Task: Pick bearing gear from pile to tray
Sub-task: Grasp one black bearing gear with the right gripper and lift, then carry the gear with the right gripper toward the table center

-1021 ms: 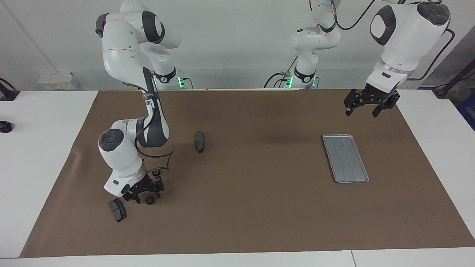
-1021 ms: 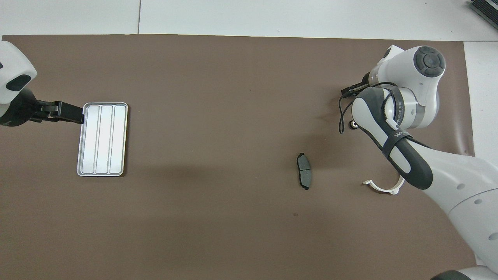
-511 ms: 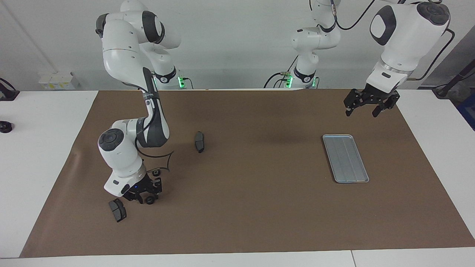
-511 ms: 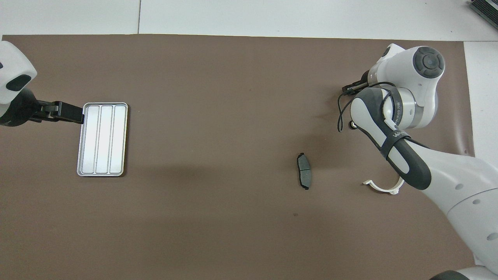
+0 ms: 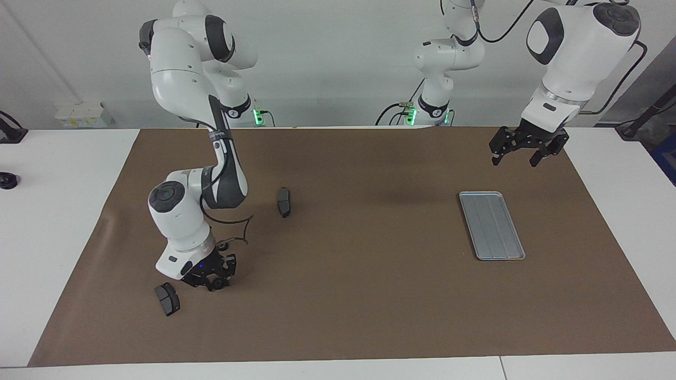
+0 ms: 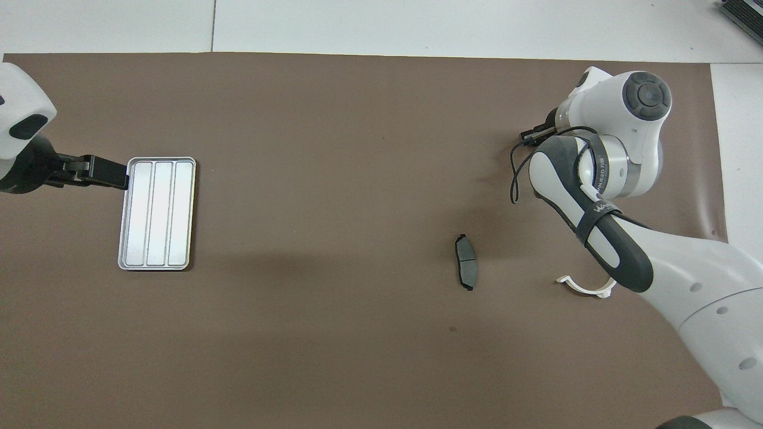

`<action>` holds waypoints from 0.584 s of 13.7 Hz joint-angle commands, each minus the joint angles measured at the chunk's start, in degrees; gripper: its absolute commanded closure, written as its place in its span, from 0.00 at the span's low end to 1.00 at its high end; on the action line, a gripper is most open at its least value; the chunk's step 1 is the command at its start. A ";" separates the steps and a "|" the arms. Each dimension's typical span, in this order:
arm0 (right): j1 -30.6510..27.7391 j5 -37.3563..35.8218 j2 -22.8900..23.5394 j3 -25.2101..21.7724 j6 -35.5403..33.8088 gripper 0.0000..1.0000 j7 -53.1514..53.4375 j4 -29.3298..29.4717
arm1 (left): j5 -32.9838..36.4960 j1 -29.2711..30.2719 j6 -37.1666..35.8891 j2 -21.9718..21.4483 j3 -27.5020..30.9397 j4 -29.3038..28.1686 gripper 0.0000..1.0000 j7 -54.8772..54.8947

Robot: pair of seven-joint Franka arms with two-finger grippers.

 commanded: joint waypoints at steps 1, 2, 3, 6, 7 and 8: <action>-0.31 -0.02 0.83 0.17 0.61 0.64 -1.11 0.77 | -0.21 0.80 -0.13 -1.59 -0.43 -1.64 0.00 -0.17; -0.31 -0.02 0.83 0.17 0.52 0.67 -1.11 0.69 | -0.30 0.80 -0.13 -1.59 -0.43 -1.64 0.00 -0.17; -0.31 0.07 0.83 0.17 0.52 0.70 -1.11 0.69 | -0.30 0.80 -0.13 -1.59 -0.43 -1.64 0.00 -0.17; -0.22 0.07 0.83 0.17 0.08 0.77 -1.11 0.60 | -0.30 0.80 -0.13 -1.59 -0.43 -1.64 0.00 -0.17; -0.22 0.07 0.74 0.17 -0.18 0.80 -1.11 0.60 | -0.30 0.80 -0.13 -1.59 -0.43 -1.64 0.00 -0.17; -0.22 -0.02 0.74 0.17 -0.27 0.82 -1.11 0.60 | -0.21 0.80 -0.13 -1.59 -0.43 -1.64 0.00 -0.17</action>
